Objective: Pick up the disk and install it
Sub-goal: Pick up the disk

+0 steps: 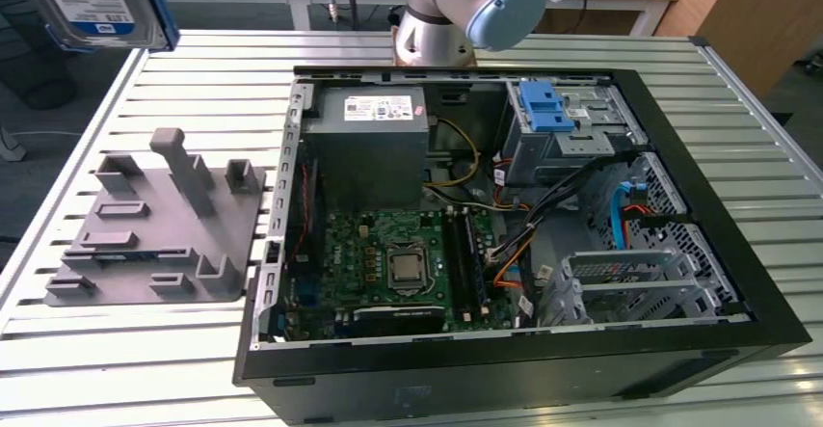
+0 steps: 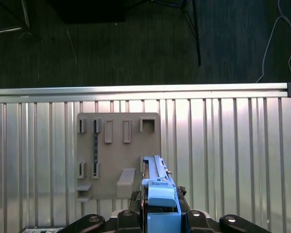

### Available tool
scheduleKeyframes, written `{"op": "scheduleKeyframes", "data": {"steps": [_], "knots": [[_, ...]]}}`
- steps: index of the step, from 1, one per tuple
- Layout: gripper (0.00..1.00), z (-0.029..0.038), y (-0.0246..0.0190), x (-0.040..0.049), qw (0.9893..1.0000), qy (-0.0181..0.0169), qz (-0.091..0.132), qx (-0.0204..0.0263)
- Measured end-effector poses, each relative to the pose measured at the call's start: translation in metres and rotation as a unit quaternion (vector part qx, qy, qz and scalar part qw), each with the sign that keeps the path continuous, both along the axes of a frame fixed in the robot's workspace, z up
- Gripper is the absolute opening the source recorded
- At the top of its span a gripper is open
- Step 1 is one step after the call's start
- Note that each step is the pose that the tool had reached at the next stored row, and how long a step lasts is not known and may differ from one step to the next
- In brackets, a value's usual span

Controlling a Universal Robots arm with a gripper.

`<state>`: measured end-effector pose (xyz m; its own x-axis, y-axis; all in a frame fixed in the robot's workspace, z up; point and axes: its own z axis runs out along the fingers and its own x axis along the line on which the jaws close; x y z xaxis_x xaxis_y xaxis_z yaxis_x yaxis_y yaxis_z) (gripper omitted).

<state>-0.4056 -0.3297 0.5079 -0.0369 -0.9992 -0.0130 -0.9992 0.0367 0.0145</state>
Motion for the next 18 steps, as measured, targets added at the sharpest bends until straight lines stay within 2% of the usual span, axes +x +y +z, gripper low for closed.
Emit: {"op": "scheduleKeyframes", "data": {"steps": [18], "knots": [[0.36,0.0,0.0,0.006,1.0,0.0,0.0,0.0]]}}
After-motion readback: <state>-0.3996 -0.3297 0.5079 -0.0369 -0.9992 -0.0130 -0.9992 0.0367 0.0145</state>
